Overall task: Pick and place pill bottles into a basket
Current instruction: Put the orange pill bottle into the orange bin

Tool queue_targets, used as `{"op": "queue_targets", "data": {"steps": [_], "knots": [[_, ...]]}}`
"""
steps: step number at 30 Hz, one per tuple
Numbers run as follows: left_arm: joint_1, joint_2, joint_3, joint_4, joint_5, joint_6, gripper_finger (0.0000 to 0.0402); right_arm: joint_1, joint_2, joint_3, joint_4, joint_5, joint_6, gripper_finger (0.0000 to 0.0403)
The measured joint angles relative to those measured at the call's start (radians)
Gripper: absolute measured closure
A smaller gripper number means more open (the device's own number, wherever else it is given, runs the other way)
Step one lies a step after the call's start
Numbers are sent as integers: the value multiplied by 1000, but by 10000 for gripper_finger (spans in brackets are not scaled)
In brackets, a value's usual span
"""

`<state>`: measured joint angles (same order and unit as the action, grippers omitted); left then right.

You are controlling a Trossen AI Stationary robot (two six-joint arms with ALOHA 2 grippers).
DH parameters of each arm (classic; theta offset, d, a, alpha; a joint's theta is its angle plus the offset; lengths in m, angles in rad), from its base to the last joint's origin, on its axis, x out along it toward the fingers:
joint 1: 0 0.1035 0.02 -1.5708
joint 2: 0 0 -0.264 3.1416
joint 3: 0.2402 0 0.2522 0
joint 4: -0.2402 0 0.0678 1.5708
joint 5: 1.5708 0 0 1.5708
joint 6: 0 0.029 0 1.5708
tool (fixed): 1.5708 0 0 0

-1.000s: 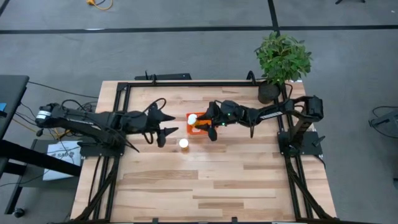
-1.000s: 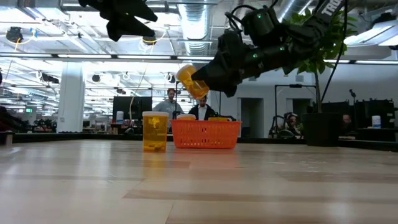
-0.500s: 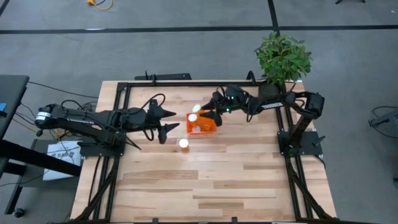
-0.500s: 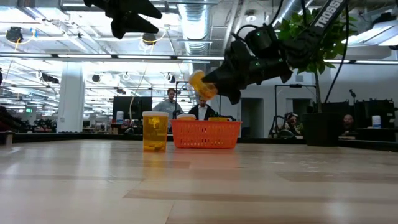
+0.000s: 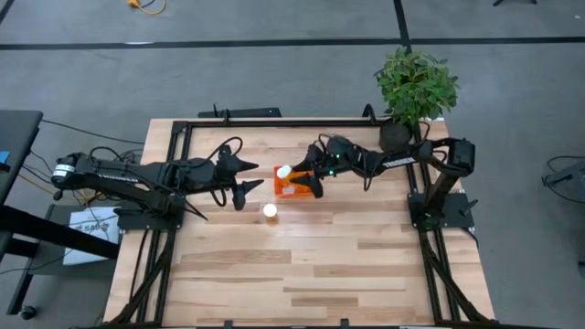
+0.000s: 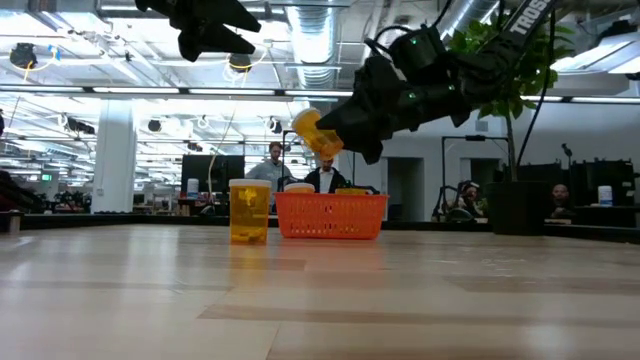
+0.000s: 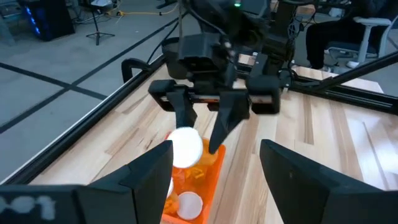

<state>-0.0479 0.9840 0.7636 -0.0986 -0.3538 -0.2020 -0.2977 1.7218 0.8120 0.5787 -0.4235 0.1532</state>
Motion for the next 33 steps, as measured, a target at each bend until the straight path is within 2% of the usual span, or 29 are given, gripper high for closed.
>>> {"op": "queue_targets", "data": {"steps": [3, 5, 11, 18, 24, 33], "knots": [[0, 0, 0, 0, 0, 0, 170, 38, 0, 0, -2, 136, -35, 207], [0, 0, 0, 0, 0, 0, 170, 54, 0, 0, -4, 181, -68, 207], [0, 0, 0, 0, 0, -4, 170, 68, 0, 0, -48, 193, -100, 212], [0, 0, 0, 0, 0, -6, 170, 107, 0, 0, -27, 279, -82, 221], [0, 0, 0, 0, 0, -8, 170, 157, 0, 0, -25, 390, -93, 208], [0, 0, 0, 0, 0, -8, 170, 160, 0, 0, -26, 400, -66, 186]]}}
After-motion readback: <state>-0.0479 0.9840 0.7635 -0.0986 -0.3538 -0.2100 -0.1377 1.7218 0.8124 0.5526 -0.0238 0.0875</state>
